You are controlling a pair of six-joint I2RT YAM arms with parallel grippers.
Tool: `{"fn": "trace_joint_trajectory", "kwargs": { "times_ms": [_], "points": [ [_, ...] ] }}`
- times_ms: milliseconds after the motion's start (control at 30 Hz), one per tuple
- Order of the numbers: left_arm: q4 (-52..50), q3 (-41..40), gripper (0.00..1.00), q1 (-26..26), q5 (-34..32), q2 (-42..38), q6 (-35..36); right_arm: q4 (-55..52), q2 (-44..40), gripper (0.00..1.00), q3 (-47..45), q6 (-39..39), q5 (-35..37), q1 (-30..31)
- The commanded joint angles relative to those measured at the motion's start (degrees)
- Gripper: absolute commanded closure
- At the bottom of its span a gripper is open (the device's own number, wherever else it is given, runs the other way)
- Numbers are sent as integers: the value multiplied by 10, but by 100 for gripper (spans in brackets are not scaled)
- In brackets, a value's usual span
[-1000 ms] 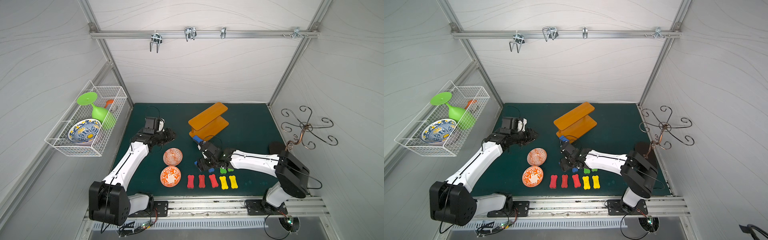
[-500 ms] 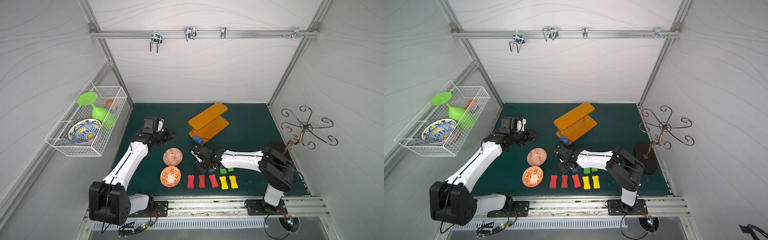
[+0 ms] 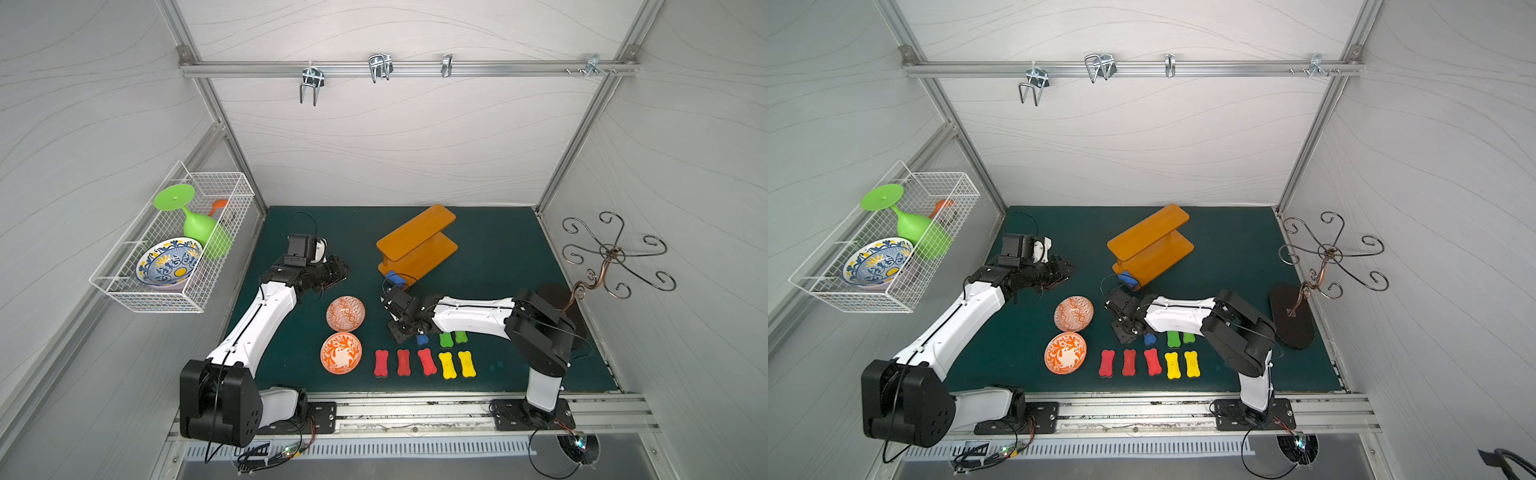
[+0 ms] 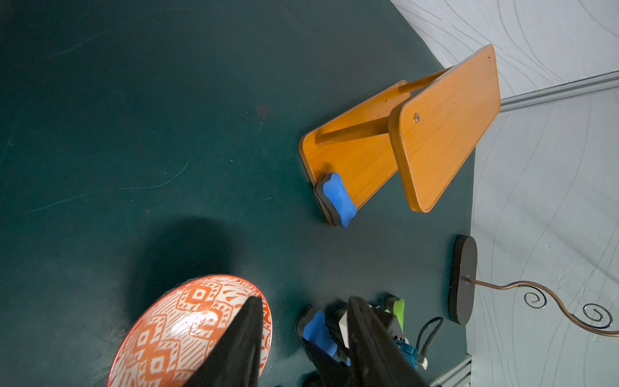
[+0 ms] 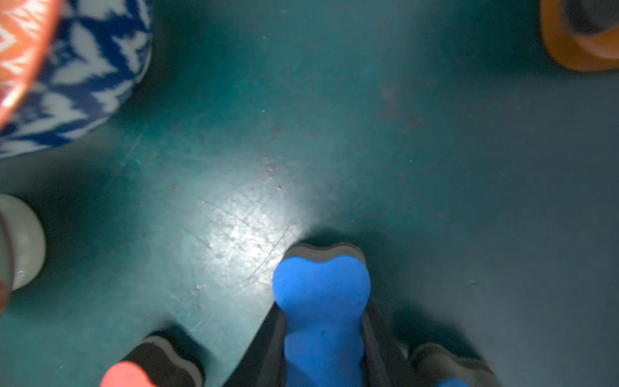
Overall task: Remove the whiteboard erasers from the shelf
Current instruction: Place the whiteboard eraser at the center of the board.
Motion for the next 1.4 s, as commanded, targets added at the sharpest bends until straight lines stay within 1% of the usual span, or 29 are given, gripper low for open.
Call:
{"fn": "trace_joint_trajectory", "kwargs": {
  "times_ms": [0,67,133,267,433,867,1133,1367],
  "points": [
    [24,6,55,4,11,2,3,-55,7,72,14,68,23,-3],
    [26,4,55,4,13,1,3,-69,0,71,19,103,25,-3],
    [28,3,55,5,15,1,3,-85,-5,67,25,131,27,-3],
    [29,1,55,5,17,1,3,-104,-6,64,36,156,23,6],
    [30,-1,55,6,19,0,3,-117,5,62,35,186,27,11],
    [31,1,55,5,22,7,4,-116,7,51,46,198,-12,13],
    [31,2,55,7,21,8,4,-121,-12,46,31,203,-25,13],
    [31,2,55,7,22,9,8,-121,-33,44,17,210,-40,13]
  ]
}}
